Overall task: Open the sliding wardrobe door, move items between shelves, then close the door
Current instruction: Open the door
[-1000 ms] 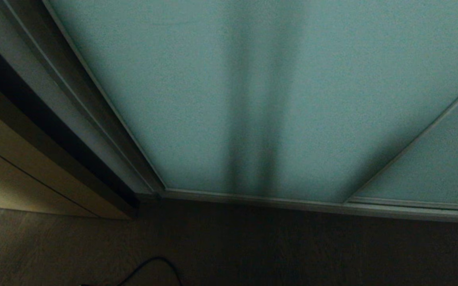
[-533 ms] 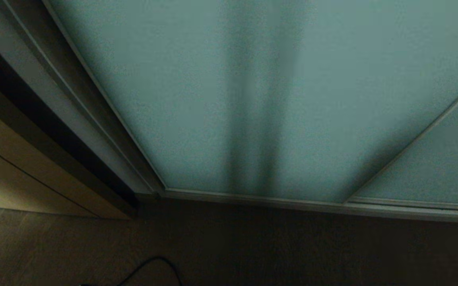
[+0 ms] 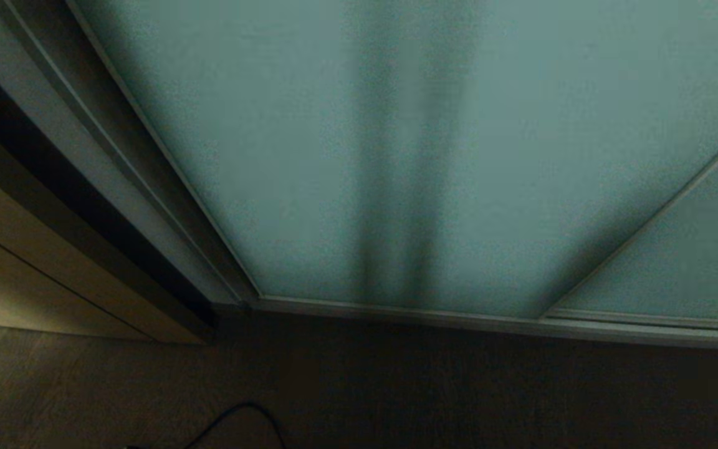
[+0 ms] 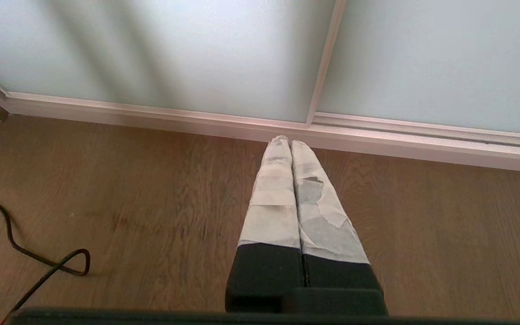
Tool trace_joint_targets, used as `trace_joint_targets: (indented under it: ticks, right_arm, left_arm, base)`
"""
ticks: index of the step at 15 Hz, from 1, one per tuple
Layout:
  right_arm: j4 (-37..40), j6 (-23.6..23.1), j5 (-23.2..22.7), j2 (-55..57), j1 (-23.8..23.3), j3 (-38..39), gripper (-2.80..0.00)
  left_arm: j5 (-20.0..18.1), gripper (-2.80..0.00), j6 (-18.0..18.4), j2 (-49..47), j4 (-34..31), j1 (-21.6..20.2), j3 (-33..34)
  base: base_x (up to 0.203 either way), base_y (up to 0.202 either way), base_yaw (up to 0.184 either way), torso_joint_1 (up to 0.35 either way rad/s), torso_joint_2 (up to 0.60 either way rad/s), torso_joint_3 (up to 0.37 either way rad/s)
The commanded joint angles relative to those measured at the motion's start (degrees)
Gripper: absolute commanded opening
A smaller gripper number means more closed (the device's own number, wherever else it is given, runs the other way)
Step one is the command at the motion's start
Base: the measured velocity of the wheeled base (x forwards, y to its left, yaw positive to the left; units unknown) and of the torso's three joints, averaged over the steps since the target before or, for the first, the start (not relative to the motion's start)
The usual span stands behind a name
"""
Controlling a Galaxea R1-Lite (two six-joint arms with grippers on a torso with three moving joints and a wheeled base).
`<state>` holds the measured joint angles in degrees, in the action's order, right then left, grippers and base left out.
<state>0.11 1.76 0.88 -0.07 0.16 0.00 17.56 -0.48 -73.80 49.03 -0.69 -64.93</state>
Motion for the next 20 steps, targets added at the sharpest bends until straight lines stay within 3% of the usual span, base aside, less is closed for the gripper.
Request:
trace_joint_targets:
  ticks: [1, 20]
  right_arm:
    - [0.1, 0.0, 0.0, -0.1, 0.0, 0.0, -2.80]
    - [0.1, 0.0, 0.0, -0.1, 0.0, 0.0, -2.80]
  left_arm:
    - [0.0, -2.80, 0.0, -3.4, 0.2, 0.3, -2.8]
    - [-1.8, -2.80, -1.4, -13.5, -7.1, 0.5, -14.4]
  base:
    - [0.000, 0.000, 0.000, 0.000, 0.00, 0.000]
    - [0.000, 0.000, 0.000, 0.000, 0.00, 0.000]
